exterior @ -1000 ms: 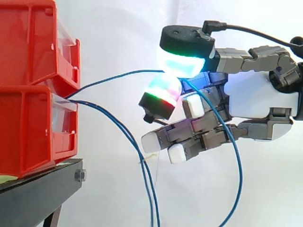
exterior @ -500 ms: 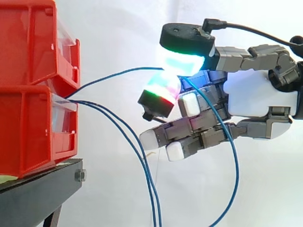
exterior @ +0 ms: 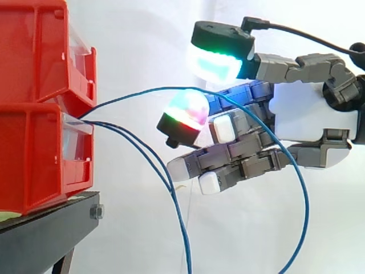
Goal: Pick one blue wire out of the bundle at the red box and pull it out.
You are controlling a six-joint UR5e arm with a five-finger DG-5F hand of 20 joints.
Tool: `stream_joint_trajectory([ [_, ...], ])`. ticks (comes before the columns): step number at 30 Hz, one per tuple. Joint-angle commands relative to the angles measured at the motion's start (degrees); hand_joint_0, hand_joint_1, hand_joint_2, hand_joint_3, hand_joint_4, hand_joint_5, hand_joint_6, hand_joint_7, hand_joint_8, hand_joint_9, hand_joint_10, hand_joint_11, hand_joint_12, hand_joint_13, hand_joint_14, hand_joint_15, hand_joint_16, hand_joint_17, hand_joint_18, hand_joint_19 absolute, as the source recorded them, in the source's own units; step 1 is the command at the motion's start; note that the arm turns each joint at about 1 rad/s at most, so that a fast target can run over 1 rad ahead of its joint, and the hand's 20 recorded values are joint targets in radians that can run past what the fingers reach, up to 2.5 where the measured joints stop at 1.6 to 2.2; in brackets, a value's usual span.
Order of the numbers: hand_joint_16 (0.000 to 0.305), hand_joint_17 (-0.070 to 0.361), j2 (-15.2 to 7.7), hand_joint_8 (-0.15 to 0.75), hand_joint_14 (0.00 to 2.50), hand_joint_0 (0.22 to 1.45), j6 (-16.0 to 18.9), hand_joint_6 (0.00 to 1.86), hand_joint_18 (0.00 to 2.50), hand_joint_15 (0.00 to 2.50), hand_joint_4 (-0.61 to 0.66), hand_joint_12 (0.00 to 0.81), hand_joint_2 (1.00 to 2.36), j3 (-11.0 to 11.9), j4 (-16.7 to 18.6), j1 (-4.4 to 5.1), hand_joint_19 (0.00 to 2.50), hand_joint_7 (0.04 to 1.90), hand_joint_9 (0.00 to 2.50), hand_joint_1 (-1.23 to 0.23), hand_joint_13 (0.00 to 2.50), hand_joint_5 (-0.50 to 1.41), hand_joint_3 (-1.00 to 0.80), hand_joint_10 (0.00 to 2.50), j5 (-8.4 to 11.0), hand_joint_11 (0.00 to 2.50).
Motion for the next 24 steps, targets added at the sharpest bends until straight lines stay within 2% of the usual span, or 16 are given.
stream_joint_trajectory([
  [1,0.060,0.135,0.00,0.229,0.01,0.57,-0.02,0.50,0.59,0.30,0.28,0.375,1.01,0.00,0.03,-0.02,0.59,1.35,1.28,-0.66,0.67,0.03,-0.22,0.02,0.00,0.38],
  [7,0.062,0.139,0.00,0.242,0.01,0.58,-0.02,0.50,0.61,0.30,0.28,0.386,1.01,0.00,0.03,-0.02,0.58,1.44,1.30,-0.70,0.68,0.03,-0.17,0.02,0.00,0.41],
  [12,0.060,0.135,0.00,0.240,0.01,0.58,-0.02,0.50,0.60,0.31,0.25,0.380,1.01,0.00,0.03,-0.02,0.59,1.47,1.29,-0.72,0.67,0.03,-0.20,0.02,0.00,0.45],
  [13,0.054,0.122,0.00,0.213,0.02,0.55,-0.02,0.50,0.55,0.32,0.26,0.352,1.01,0.00,0.03,-0.02,0.63,1.46,1.26,-0.70,0.64,0.03,-0.31,0.02,0.00,0.45],
  [16,0.055,0.123,0.00,0.207,0.01,0.54,-0.02,0.50,0.54,0.32,0.27,0.351,1.01,0.00,0.03,0.07,0.63,1.38,1.26,-0.62,0.64,0.03,-0.35,0.02,0.09,0.41],
  [17,0.054,0.123,0.00,0.200,0.01,0.55,-0.02,0.50,0.54,0.31,0.27,0.348,1.01,0.00,0.03,-0.02,0.62,1.33,1.26,-0.54,0.64,0.03,-0.37,0.02,0.09,0.37],
  [18,0.054,0.121,0.00,0.192,0.01,0.56,-0.02,0.50,0.53,0.30,0.27,0.341,1.01,0.00,0.03,0.07,0.63,1.22,1.25,-0.46,0.64,0.03,-0.36,0.01,0.09,0.32],
  [24,0.059,0.133,0.00,0.195,0.01,0.58,-0.11,0.51,0.57,0.28,0.34,0.359,1.01,0.00,0.03,-0.02,0.60,1.05,1.25,-0.44,0.66,0.03,-0.24,0.01,0.18,0.22],
])
